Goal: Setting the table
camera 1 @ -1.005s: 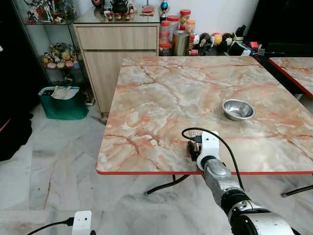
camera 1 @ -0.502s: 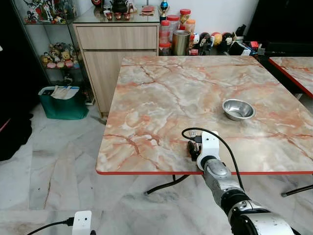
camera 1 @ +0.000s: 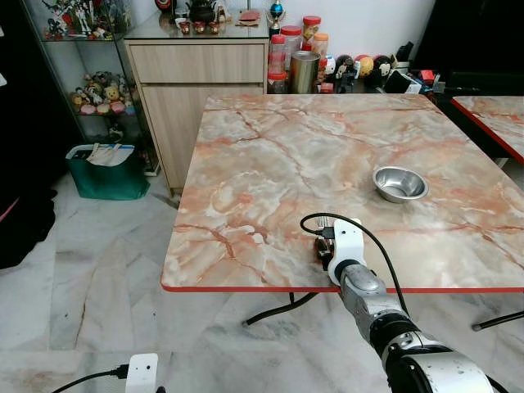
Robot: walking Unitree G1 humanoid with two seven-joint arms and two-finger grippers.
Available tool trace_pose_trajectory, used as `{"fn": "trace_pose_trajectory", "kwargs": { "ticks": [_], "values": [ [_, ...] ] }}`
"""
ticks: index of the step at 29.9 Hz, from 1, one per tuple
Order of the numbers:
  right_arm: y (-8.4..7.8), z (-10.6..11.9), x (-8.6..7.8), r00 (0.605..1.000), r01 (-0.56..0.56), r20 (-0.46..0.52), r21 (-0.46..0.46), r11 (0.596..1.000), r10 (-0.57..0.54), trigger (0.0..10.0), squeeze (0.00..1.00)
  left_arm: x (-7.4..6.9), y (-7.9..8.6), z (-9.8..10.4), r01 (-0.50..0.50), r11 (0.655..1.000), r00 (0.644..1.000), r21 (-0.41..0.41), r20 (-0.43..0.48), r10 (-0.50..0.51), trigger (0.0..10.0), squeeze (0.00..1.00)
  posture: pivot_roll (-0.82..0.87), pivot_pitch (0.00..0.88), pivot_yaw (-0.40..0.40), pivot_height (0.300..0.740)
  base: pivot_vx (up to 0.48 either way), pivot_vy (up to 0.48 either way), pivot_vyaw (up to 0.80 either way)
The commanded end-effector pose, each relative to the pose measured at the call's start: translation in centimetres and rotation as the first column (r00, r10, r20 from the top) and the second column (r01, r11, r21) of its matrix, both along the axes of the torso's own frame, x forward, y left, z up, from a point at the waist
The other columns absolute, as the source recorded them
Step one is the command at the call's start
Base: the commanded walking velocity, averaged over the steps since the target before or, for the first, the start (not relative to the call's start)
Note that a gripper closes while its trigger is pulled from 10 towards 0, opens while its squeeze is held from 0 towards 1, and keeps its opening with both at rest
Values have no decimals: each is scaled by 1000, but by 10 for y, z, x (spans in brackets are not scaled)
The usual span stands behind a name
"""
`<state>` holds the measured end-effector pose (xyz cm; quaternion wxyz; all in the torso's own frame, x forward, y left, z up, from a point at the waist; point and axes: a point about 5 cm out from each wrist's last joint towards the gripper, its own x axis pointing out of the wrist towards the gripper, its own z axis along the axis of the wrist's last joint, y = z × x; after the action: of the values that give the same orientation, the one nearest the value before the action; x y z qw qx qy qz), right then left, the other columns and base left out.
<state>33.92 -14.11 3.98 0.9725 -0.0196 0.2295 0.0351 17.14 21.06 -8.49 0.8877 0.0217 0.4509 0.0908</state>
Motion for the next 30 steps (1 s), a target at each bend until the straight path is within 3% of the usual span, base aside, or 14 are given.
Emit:
{"fn": "trace_pose_trajectory", "kwargs": {
  "ticks": [1, 26, 28, 29, 30],
  "values": [
    [-2, -13, -9, 997, 7, -80, -5, 1000, -8, 0, 0, -1, 0, 0, 8, 1000, 1000, -6, -8, -8, 10000, 0, 11, 0, -26, 740, 0, 0, 0],
    [1, -11, -8, 998, 0, -69, 9, 1000, 0, 0, 0, 1, -1, 0, 15, 1000, 1000, -17, -6, -15, 10000, 0, 15, 0, -25, 740, 0, 0, 0],
    [2, -8, -6, 999, 2, -40, 17, 1000, -1, 0, 0, 1, -1, 0, 14, 1000, 1000, -17, -4, -14, 10000, 0, 14, 0, -24, 740, 0, 0, 0],
    [3, 2, 0, 999, 2, 36, 38, 999, -4, 0, 0, 2, -1, 1, 10, 1000, 1000, -17, 1, -10, 10000, 0, 15, 0, -25, 740, 0, 0, 0],
    [5, 10, 4, 996, -9, 93, 39, 999, 5, 10000, 0, 2, -1, 1, 8, 1000, 1000, -17, 5, -7, 10000, 0, 15, 0, -25, 740, 0, 0, 0]
  ]
}}
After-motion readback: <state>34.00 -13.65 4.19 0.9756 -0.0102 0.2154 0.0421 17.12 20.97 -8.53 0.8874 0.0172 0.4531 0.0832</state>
